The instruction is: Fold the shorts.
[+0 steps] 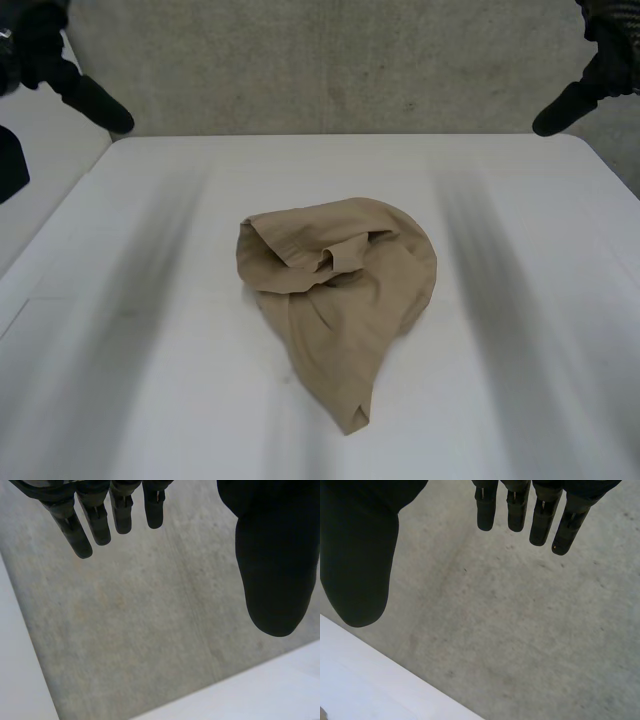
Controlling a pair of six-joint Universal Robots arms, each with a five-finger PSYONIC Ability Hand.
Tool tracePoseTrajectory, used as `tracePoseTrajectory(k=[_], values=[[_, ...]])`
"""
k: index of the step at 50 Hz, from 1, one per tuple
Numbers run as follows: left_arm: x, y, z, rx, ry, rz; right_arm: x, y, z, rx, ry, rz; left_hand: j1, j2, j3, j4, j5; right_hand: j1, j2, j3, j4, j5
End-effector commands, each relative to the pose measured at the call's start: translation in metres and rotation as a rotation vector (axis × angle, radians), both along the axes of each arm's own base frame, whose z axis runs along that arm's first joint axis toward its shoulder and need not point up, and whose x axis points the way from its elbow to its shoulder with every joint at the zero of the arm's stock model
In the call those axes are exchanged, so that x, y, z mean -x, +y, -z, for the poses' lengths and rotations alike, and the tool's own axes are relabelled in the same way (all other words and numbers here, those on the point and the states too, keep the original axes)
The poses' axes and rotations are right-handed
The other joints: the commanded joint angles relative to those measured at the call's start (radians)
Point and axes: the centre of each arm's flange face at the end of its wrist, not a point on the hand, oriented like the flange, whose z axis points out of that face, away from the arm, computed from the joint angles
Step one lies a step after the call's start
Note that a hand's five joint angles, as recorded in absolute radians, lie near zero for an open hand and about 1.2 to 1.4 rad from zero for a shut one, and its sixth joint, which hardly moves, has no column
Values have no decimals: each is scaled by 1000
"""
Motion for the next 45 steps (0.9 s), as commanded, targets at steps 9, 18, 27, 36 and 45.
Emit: tracePoseTrajectory(k=[9,18,27,36,45], values=[[2,-1,11,-52,-24,22,-3,-14,19,-81,66,18,-15,-28,-35,-26,-43,-25,-49,-38,-58,-60],[10,-23,31,-28,-76,23,-23,-20,78,-240,399,-183,3,-10,-17,-7,-25,-25,-49,-38,-58,-60],[36,-73,137,-169,-484,141,-30,-28,119,-366,499,-231,21,8,1,10,-7,-25,-49,-38,-58,-60],[53,-89,207,-264,-502,306,-31,-39,148,-437,513,-240,24,11,4,13,-4,-25,-49,-38,-58,-60],[73,-101,251,-200,-493,333,-33,-40,162,-461,519,-250,94,81,74,83,66,-25,-49,-38,-58,-60]])
